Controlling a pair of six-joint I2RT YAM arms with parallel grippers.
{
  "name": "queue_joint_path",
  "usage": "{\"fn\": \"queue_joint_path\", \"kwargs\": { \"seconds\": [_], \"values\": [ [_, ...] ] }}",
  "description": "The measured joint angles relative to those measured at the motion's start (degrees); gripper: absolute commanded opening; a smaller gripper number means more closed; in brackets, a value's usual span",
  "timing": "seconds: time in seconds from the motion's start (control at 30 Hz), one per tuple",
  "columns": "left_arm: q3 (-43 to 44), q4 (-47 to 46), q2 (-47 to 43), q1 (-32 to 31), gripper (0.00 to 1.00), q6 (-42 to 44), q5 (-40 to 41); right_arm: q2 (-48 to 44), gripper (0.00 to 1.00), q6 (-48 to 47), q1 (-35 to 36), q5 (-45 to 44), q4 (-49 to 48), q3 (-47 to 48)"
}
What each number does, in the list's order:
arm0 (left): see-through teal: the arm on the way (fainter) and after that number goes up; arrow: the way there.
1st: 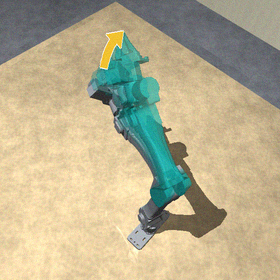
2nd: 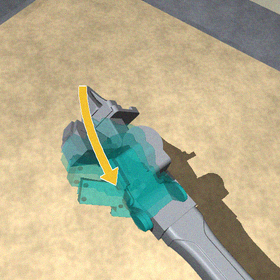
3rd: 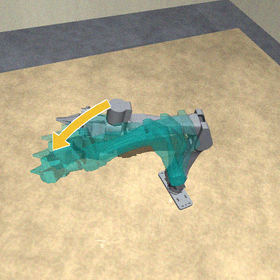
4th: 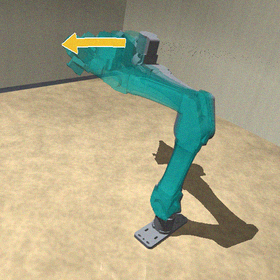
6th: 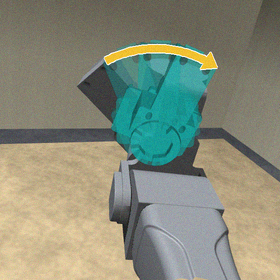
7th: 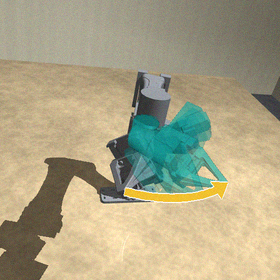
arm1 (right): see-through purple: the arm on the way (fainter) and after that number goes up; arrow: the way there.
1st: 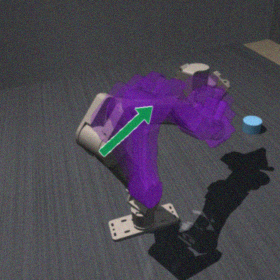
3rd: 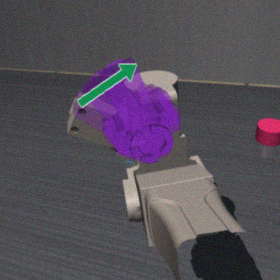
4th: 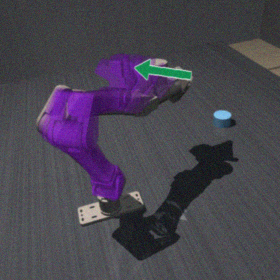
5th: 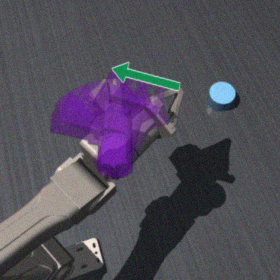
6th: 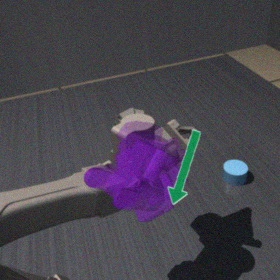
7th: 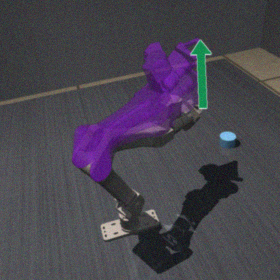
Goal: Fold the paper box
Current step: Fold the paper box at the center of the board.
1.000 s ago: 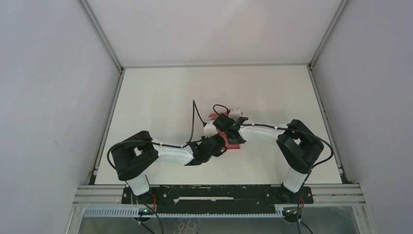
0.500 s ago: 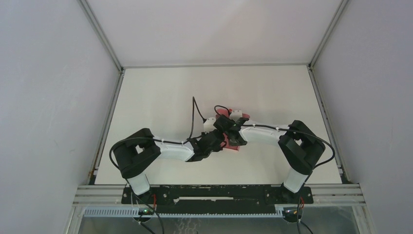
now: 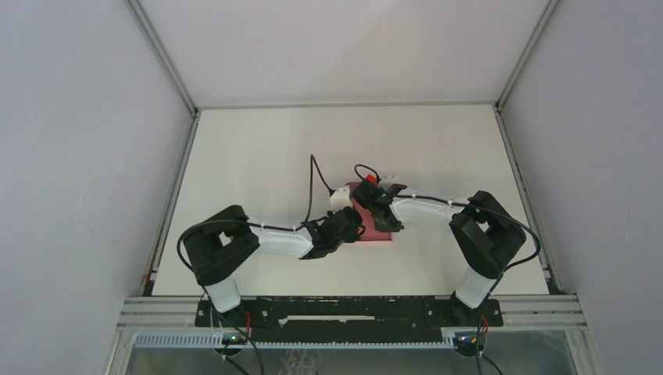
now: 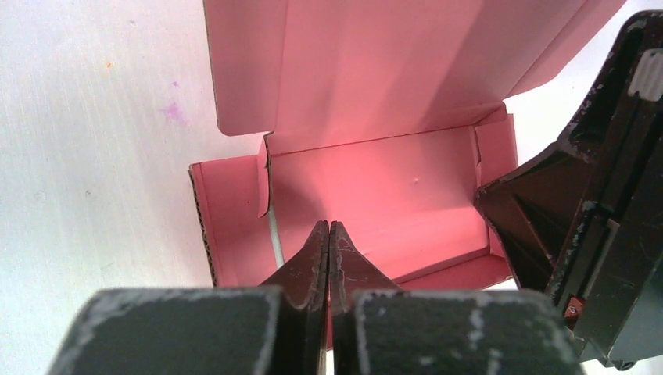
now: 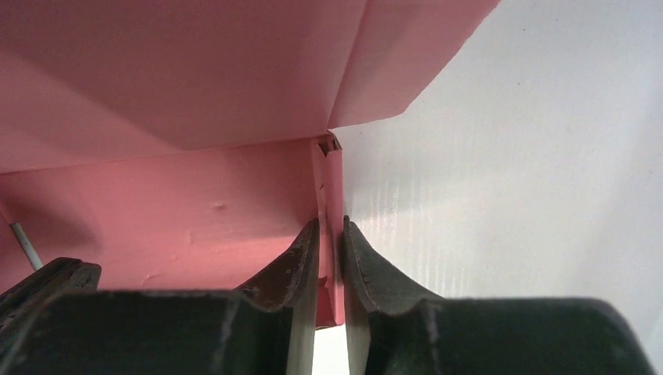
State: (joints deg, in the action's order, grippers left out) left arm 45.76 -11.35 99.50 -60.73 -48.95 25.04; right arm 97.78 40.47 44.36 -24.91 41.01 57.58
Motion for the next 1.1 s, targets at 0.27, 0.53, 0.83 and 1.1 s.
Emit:
{"fn": "queue_joint_path", "kwargs": {
  "seconds": [0.27,0.53,0.83,1.1],
  "values": [
    [0.0,2.5,-3.4,0.6,0.02,1.3,-0.2,0.0,0.08,-0.4,-0.4,-0.1,0.1,-0.1],
    [-1.5,6.9,-19.6,4.5,0.15,2.5,0.9,-0.1,0.05,-1.5,-0.7,0.0,-0.2,-0.2],
    [-15.9,9.8,-28.0,8.7,0.00,0.3,2.7,-0.7,0.00,-2.9,-0.9,1.4,-1.0,-0.7],
    [-24.3,-0.3,-23.2,8.7,0.20,-3.1,-1.0,-1.2,0.00,-3.3,-0.7,2.0,-1.5,-1.0]
  ]
}}
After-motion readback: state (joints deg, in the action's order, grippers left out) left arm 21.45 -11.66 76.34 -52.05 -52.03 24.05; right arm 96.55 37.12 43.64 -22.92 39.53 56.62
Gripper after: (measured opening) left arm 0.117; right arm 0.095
